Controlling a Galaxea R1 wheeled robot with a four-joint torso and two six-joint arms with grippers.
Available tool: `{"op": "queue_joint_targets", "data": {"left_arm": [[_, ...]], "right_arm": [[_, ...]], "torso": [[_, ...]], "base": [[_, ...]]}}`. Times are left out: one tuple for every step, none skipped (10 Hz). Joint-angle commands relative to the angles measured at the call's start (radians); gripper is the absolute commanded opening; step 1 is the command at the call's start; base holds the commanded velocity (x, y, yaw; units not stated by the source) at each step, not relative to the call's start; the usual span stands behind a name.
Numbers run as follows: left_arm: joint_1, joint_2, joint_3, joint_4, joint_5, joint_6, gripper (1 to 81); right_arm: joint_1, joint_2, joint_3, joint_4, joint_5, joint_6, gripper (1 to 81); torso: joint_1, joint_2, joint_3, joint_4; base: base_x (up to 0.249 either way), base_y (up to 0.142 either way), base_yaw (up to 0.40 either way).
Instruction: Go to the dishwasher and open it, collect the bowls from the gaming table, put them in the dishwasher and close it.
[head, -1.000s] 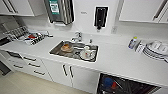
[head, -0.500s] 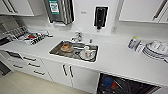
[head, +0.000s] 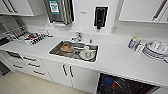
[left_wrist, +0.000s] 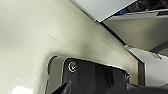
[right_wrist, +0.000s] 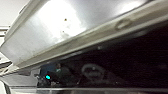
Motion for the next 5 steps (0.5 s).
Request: {"op": "queue_joint_targets", "data": {"left_arm": [[-0.013, -0.025, -0.029, 0.013, 0.041, 0.007, 81.1], [-0.013, -0.017, -0.029, 0.035, 0.049, 0.007, 81.1], [-0.014, -0.011, -0.031, 0.038, 0.058, 0.007, 81.1], [-0.015, -0.005, -0.031, 0.038, 0.064, 0.008, 81.1], [-0.015, 0.006, -0.031, 0.038, 0.081, 0.010, 81.1]], "right_arm": [[0.370, -0.082, 0.018, 0.056, 0.163, -0.049, 81.1], [0.409, -0.091, 0.030, 0.077, 0.160, -0.049, 81.1], [0.449, -0.129, 0.070, 0.111, 0.162, -0.049, 81.1], [0.482, -0.185, 0.115, 0.142, 0.169, -0.049, 81.1], [0.499, -0.272, 0.193, 0.159, 0.172, -0.049, 81.1]], "torso": [[0.000, 0.000, 0.000, 0.000], [0.000, 0.000, 0.000, 0.000], [0.000, 0.000, 0.000, 0.000], [0.000, 0.000, 0.000, 0.000], [0.000, 0.000, 0.000, 0.000]], "base": [[0.000, 0.000, 0.000], [0.000, 0.000, 0.000], [0.000, 0.000, 0.000], [0.000, 0.000, 0.000], [0.000, 0.000, 0.000]]}}
